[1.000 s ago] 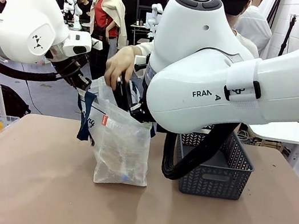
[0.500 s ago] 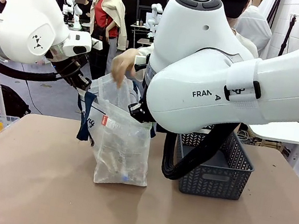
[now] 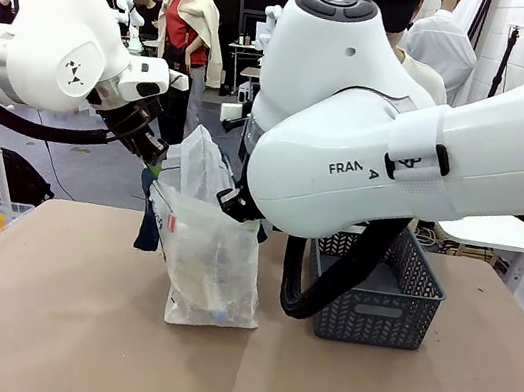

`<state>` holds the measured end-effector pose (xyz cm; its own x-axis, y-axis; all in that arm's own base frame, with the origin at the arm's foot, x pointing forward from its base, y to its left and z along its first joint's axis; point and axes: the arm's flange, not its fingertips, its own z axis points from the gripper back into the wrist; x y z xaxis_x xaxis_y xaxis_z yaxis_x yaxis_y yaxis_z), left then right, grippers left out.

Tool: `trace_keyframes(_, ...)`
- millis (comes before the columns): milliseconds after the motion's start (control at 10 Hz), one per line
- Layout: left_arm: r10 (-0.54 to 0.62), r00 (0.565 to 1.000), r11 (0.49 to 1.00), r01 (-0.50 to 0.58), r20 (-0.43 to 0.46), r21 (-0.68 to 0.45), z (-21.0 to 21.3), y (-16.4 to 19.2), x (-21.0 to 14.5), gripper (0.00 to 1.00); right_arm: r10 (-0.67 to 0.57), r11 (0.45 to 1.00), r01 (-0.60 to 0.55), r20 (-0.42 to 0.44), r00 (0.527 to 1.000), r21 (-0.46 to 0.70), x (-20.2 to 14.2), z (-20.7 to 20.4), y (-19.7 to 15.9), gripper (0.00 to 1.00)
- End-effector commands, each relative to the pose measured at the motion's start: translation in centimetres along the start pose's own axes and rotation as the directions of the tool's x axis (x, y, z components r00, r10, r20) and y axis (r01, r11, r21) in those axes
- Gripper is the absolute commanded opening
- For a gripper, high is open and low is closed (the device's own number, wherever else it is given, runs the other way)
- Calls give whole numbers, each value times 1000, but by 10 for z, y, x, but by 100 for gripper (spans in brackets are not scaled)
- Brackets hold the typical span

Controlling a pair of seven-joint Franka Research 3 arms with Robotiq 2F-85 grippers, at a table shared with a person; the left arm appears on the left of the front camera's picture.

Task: Transfer purchased items from the store into the shopping bag.
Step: Move the Reusable shopping bag to the right side of the table.

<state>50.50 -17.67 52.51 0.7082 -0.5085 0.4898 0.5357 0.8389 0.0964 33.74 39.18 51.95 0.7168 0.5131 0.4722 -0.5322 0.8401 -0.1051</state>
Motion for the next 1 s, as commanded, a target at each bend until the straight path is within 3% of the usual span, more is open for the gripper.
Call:
trace_keyframes(0, 0, 1000, 995, -3, -31, -98, 0, 4, 12, 0, 98, 995, -99, -29, 995, -20, 12, -3, 9, 0)
trace_keyframes(200, 28, 998, 981, -38, -51, -193, -6, 4, 19, 0, 126, 992, -126, -27, 992, 8, 16, -4, 10, 0)
trace_keyframes(600, 79, 994, 922, -102, -78, -373, -19, -1, 25, 73, 154, 987, -153, -19, 988, 41, 17, -7, 13, 0)
trace_keyframes(900, 126, 990, 878, -143, -67, -456, -22, -2, 27, 73, 207, 976, -206, -9, 978, 66, 20, -9, 19, 0)
